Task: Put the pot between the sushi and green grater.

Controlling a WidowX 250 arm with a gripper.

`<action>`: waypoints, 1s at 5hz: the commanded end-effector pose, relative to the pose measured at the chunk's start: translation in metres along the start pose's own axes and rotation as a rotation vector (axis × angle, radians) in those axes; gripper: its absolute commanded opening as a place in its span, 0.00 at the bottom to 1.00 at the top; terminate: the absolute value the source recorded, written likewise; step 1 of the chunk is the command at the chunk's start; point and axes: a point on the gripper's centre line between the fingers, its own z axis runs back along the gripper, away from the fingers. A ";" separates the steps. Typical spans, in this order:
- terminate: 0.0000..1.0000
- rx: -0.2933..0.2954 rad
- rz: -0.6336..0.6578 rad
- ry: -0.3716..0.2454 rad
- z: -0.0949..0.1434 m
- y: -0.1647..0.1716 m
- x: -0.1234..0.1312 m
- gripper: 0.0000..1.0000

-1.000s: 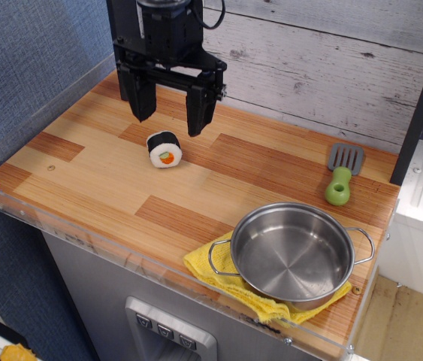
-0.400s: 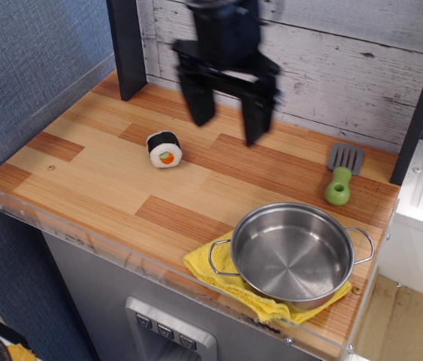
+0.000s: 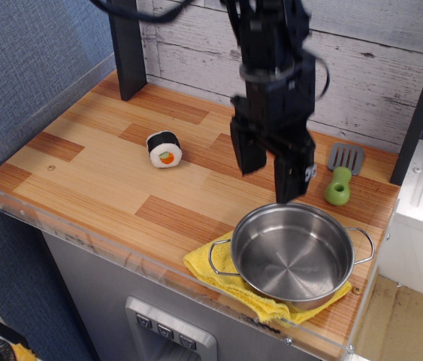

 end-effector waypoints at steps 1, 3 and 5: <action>0.00 0.010 -0.037 0.031 -0.019 0.011 -0.014 1.00; 0.00 0.008 -0.044 0.035 -0.027 0.009 -0.021 0.00; 0.00 0.004 -0.040 0.023 -0.025 0.007 -0.021 0.00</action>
